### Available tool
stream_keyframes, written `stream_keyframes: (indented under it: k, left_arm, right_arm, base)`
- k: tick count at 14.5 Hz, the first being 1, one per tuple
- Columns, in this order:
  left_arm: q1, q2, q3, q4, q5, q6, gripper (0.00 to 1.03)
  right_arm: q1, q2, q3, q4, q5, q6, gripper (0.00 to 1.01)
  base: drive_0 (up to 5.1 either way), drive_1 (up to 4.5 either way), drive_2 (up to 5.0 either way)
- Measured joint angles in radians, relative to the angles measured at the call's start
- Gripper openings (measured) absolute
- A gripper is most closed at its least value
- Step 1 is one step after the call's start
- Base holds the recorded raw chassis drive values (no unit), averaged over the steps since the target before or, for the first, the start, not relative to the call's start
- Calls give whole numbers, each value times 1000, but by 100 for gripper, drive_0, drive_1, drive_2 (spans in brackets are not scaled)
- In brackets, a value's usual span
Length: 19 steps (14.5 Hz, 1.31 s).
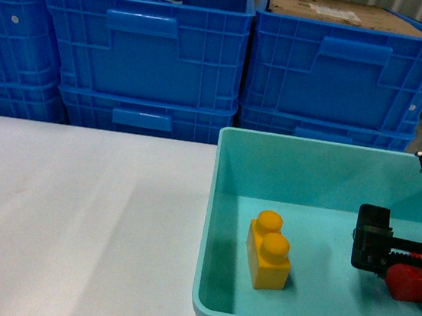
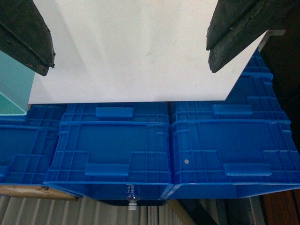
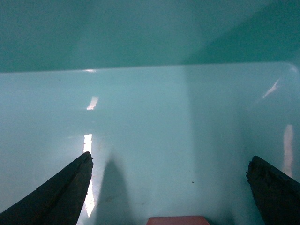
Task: Pick red block from blue box to shelf
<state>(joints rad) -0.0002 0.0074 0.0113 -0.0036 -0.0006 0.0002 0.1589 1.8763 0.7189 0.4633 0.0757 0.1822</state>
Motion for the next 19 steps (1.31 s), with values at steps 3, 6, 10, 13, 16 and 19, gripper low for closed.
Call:
stream_keyframes:
  k: [3,6,10,13,16,19]
  left_arm:
    - [0,0,0,0,0,0,98]
    - [0,0,0,0,0,0,98]
    - [0,0,0,0,0,0,98]
    - [0,0,0,0,0,0,98]
    - [0,0,0,0,0,0,98]
    - [0,0,0,0,0,0,98]
  right_arm:
    - [11,25,11,0,13,0,98]
    - [12,20,13,-15,34,0,79]
    - [10,-72,-38,-31,37,-8,37]
    - [-3,-115,-85,-29,49,-20,27]
    - [-2,-129,-95,-36,42,-19,20]
    - [7,-133,-95,-38,42,-17,20]
  base:
    - [0,0,0]
    - [0,0,0]
    - [0,0,0]
    - [0,0,0]
    - [0,0,0]
    - [0,0,0]
